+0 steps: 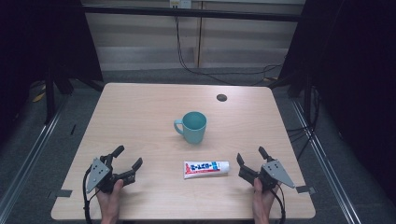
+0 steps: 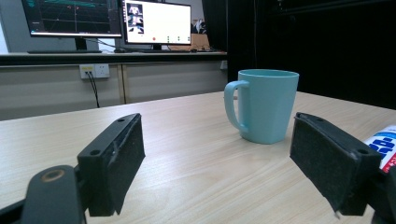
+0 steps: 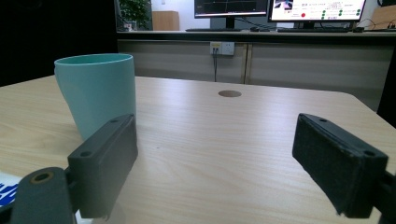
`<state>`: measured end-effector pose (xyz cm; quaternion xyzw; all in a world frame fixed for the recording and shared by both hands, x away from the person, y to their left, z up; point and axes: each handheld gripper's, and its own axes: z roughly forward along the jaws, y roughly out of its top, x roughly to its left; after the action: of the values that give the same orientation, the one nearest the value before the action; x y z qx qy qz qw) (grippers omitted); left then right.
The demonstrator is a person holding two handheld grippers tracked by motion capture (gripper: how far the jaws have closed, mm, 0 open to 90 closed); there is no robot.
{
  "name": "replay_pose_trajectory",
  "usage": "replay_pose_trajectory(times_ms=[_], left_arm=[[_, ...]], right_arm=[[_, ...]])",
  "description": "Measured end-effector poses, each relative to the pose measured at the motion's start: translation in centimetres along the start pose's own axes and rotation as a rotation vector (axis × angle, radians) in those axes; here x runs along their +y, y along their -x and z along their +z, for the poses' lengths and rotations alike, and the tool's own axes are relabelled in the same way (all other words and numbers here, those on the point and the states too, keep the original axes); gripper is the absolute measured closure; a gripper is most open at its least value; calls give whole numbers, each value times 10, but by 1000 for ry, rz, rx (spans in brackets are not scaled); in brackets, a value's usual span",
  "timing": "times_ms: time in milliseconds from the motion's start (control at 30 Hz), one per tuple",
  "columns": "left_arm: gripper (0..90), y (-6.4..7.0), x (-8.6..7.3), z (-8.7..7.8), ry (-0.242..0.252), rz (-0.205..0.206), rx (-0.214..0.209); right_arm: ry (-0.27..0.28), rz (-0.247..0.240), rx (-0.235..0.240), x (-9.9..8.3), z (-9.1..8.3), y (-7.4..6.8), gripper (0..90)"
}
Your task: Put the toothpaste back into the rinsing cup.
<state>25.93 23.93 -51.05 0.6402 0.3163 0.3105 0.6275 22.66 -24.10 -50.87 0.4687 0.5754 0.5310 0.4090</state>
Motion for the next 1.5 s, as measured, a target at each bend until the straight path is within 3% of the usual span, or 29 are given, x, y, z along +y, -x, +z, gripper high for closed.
replay_pose_trajectory(times_ms=[233,567,700,900,967,1200,1233,1367,1433,1500], left_arm=[[176,0,0,0,0,0,0],[176,0,0,0,-1,-4,1],[176,0,0,0,0,1,-7],[176,0,0,0,-1,0,-12],[176,0,0,0,-1,-6,-8],[175,0,0,0,1,-4,-1],[175,0,0,0,-1,-4,-1],[175,0,0,0,0,-4,-1],[175,0,0,0,1,-4,-2],[175,0,0,0,-1,-4,0]], right_arm=[[-6,-14,-22,0,0,-2,135],[-21,4,16,1,1,1,134],[-75,30,18,3,3,3,133],[-112,53,54,10,2,7,139],[-97,75,69,14,1,7,176],[-107,54,111,23,-1,4,196],[-117,59,151,27,0,3,207],[-139,52,176,35,3,2,218],[-136,21,165,40,4,1,212],[-145,22,166,44,7,2,193]])
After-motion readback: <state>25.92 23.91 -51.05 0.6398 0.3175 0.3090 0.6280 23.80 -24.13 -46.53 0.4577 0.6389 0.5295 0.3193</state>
